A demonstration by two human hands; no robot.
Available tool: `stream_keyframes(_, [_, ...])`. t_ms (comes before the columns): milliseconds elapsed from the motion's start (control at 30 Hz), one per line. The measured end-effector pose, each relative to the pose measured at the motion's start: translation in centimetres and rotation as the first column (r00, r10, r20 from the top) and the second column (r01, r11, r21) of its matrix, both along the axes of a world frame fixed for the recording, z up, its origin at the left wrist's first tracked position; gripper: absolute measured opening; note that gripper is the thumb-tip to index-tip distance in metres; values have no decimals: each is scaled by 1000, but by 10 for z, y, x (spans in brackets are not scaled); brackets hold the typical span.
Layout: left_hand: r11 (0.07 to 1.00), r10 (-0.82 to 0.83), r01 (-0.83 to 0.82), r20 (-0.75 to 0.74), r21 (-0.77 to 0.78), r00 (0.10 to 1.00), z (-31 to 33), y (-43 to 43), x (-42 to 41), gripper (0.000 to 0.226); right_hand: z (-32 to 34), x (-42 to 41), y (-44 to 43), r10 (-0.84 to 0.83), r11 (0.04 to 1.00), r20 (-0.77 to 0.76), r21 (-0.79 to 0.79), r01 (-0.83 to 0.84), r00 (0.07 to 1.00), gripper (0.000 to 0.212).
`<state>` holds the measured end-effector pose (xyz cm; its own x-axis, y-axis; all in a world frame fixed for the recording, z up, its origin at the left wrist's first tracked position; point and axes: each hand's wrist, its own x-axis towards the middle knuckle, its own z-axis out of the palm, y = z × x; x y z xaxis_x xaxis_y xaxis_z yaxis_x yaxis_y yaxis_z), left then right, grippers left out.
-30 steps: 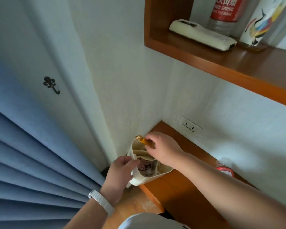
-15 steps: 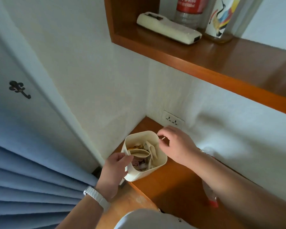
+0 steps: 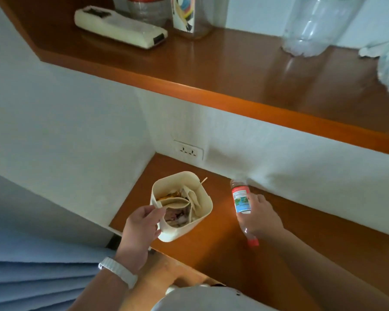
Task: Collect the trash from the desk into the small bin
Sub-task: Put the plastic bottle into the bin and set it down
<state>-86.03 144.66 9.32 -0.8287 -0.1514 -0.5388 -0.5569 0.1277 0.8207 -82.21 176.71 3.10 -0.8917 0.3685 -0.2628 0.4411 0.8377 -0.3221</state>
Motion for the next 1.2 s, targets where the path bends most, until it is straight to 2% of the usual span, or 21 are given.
stream_keyframes(300, [998, -61, 61, 11, -11, 998, 8, 23, 19, 14, -46, 31, 1, -207, 967, 94, -134, 218, 974, 82])
stream_keyframes(500, [994, -105, 105, -4, -24, 994, 13, 26, 33, 20, -55, 40, 4, -247, 946, 120, -183, 266, 962, 66])
stream_keyframes(700, [996, -85, 84, -21, -36, 996, 11, 32, 36, 12, -40, 43, 19, -266, 914, 6, -318, 254, 964, 49])
stream_keyframes(833, [997, -52, 49, -35, -59, 998, 6, 37, 34, 13, -17, 46, 34, -231, 913, -132, -373, 168, 964, 43])
stream_keyframes(933, [998, -20, 17, -57, -61, 998, 1, 37, 31, 15, 7, 44, 42, -200, 901, -231, -425, 87, 952, 50])
stream_keyframes(1067, [996, 23, -30, -85, -87, 996, -2, 34, 30, 15, 49, 40, 49, -170, 880, -288, -474, 14, 942, 59])
stream_keyframes(1200, [989, 67, -80, -105, -122, 992, -2, 37, 27, 16, 87, 37, 57, -61, 835, -344, -532, -141, 937, 56])
